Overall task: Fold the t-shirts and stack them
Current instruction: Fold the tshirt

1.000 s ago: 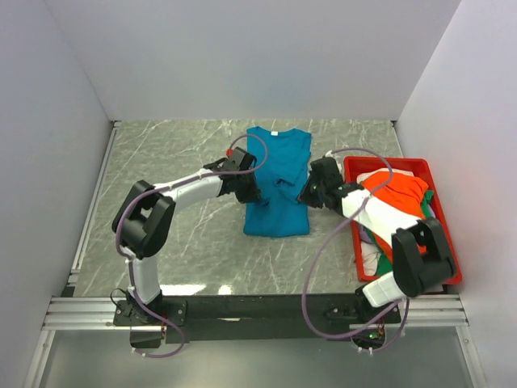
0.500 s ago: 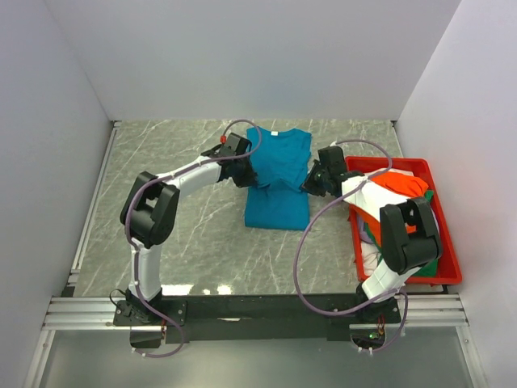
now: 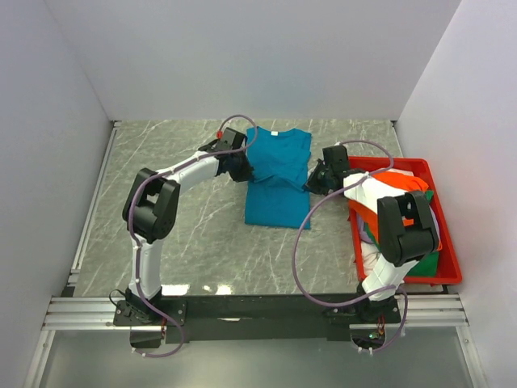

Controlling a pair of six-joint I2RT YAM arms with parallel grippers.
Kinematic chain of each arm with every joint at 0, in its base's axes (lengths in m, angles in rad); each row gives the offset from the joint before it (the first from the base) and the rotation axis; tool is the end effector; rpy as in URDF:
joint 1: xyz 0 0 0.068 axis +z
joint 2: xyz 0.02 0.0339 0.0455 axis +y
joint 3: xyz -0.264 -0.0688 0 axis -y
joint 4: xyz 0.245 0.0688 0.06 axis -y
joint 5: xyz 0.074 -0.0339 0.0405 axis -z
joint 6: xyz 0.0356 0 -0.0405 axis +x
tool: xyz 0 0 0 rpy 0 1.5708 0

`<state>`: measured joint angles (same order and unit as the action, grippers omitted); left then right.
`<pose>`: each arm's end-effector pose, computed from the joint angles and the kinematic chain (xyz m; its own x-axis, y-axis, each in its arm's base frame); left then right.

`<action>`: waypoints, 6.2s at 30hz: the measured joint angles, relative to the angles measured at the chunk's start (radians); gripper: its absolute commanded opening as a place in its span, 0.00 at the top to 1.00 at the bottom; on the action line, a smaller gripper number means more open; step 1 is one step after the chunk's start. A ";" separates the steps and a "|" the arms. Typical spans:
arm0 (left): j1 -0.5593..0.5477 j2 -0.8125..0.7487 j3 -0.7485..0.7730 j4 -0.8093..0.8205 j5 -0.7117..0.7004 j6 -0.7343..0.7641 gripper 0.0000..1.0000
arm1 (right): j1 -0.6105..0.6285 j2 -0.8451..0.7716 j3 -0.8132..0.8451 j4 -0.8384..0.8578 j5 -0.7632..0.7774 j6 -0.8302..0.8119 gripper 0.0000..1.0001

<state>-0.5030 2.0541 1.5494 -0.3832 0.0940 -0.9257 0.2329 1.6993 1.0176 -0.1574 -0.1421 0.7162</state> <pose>0.3972 -0.2224 0.1964 -0.8336 -0.4493 -0.3212 -0.2233 0.8061 -0.5480 0.3441 0.0868 0.1863 -0.7565 0.4885 -0.4348 0.2335 0.8228 0.5181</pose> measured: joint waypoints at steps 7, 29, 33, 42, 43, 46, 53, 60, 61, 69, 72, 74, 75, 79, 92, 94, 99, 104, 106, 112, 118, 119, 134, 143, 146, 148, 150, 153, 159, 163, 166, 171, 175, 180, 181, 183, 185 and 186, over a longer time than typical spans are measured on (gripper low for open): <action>0.014 0.026 0.022 0.003 0.022 0.024 0.62 | -0.014 0.012 0.056 -0.007 -0.017 0.000 0.47; -0.079 0.018 0.105 0.010 0.014 0.099 0.99 | 0.112 0.124 0.216 -0.052 0.036 -0.080 0.58; -0.068 0.098 0.175 -0.019 -0.015 0.113 0.99 | 0.111 0.192 0.272 -0.082 0.038 -0.084 0.58; 0.018 0.234 0.239 -0.056 -0.028 0.128 0.99 | 0.109 0.326 0.408 -0.143 0.056 -0.103 0.58; 0.026 0.234 0.239 -0.053 -0.021 0.128 0.98 | 0.109 0.333 0.412 -0.148 0.057 -0.105 0.58; 0.050 0.234 0.239 -0.051 -0.019 0.132 0.96 | 0.107 0.357 0.428 -0.162 0.063 -0.109 0.58; 0.071 0.233 0.240 -0.050 -0.011 0.159 0.77 | 0.103 0.373 0.454 -0.185 0.079 -0.122 0.58; 0.070 0.161 0.226 -0.049 -0.013 0.183 0.55 | 0.104 0.367 0.480 -0.216 0.101 -0.142 0.58; 0.070 0.135 0.219 -0.050 -0.013 0.183 0.54 | 0.107 0.361 0.482 -0.224 0.105 -0.146 0.57; 0.058 -0.056 0.116 0.000 -0.021 0.174 0.75 | 0.163 0.294 0.488 -0.250 0.171 -0.158 0.57; 0.036 -0.106 0.025 0.030 -0.020 0.151 0.88 | 0.189 0.287 0.488 -0.246 0.180 -0.158 0.57; 0.016 -0.117 -0.034 0.053 -0.018 0.143 0.96 | 0.208 0.293 0.488 -0.248 0.180 -0.158 0.57; 0.006 -0.117 -0.068 0.066 -0.016 0.136 0.98 | 0.213 0.296 0.488 -0.248 0.180 -0.158 0.57; -0.033 -0.112 -0.167 0.076 -0.013 0.122 0.99 | 0.230 0.351 0.520 -0.256 0.182 -0.157 0.57; -0.082 -0.197 -0.442 0.193 -0.059 0.089 0.99 | 0.250 0.430 0.539 -0.254 0.206 -0.165 0.57; -0.089 -0.227 -0.479 0.201 -0.066 0.089 0.99 | 0.257 0.423 0.524 -0.243 0.209 -0.169 0.57; -0.110 -0.306 -0.570 0.201 -0.074 0.077 0.99 | 0.298 0.383 0.459 -0.210 0.221 -0.178 0.57; -0.137 -0.405 -0.657 0.189 -0.076 0.061 0.99 | 0.361 0.341 0.398 -0.201 0.220 -0.178 0.57; -0.148 -0.452 -0.692 0.181 -0.076 0.047 0.99 | 0.386 0.327 0.378 -0.198 0.217 -0.179 0.57; -0.163 -0.574 -0.760 0.160 -0.077 0.029 0.98 | 0.412 0.293 0.333 -0.194 0.195 -0.174 0.52; -0.158 -0.608 -0.746 0.122 -0.077 0.031 0.86 | 0.403 0.287 0.331 -0.194 0.169 -0.172 0.45; -0.153 -0.613 -0.743 0.121 -0.077 0.033 0.84 | 0.396 0.284 0.330 -0.195 0.156 -0.171 0.44; -0.045 -0.770 -0.894 0.143 -0.037 0.049 0.54 | 0.327 -0.249 -0.183 -0.044 0.016 -0.032 0.47; -0.044 -0.766 -0.929 0.169 -0.035 0.051 0.57 | 0.441 -0.338 -0.426 -0.001 -0.007 0.100 0.49; -0.043 -0.755 -0.940 0.193 -0.035 0.051 0.58 | 0.444 -0.356 -0.461 0.021 -0.002 0.126 0.49; -0.043 -0.745 -0.948 0.200 -0.036 0.051 0.60 | 0.444 -0.359 -0.479 0.039 -0.001 0.145 0.50; -0.043 -0.734 -0.959 0.206 -0.040 0.051 0.60 | 0.444 -0.362 -0.494 0.065 -0.002 0.164 0.50; -0.043 -0.725 -0.977 0.212 -0.047 0.049 0.61 | 0.444 -0.368 -0.523 0.123 -0.006 0.200 0.51; -0.043 -0.719 -0.998 0.241 -0.057 0.048 0.65 | 0.444 -0.394 -0.586 0.213 -0.003 0.269 0.55; -0.043 -0.715 -1.007 0.268 -0.057 0.043 0.71 | 0.444 -0.410 -0.608 0.226 0.009 0.294 0.62; -0.043 -0.710 -1.011 0.283 -0.057 0.040 0.80 | 0.444 -0.422 -0.623 0.229 0.015 0.310 0.67; -0.050 -0.702 -1.024 0.315 -0.047 0.035 0.99 | 0.443 -0.449 -0.647 0.223 0.026 0.318 0.86; -0.075 -0.703 -1.030 0.323 -0.046 0.025 0.99 | 0.443 -0.476 -0.651 0.211 0.029 0.314 0.99; -0.122 -0.746 -1.062 0.322 -0.045 0.004 0.99 | 0.443 -0.557 -0.653 0.151 0.036 0.296 1.00; -0.134 -0.762 -1.072 0.315 -0.043 -0.003 0.99 | 0.443 -0.577 -0.655 0.135 0.038 0.292 1.00; -0.158 -0.790 -1.088 0.306 -0.040 -0.013 0.99 | 0.443 -0.643 -0.667 0.098 0.042 0.280 1.00; -0.180 -0.830 -1.102 0.280 -0.035 -0.022 0.99 | 0.443 -0.716 -0.679 0.050 0.043 0.269 1.00; -0.187 -0.850 -1.107 0.265 -0.034 -0.024 0.99 | 0.443 -0.754 -0.684 0.021 0.044 0.263 1.00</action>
<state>-0.6903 1.2045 0.4427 -0.1184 0.0601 -0.9501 0.6762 0.9455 0.3340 -0.1360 -0.0982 0.9791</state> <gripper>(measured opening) 0.015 0.008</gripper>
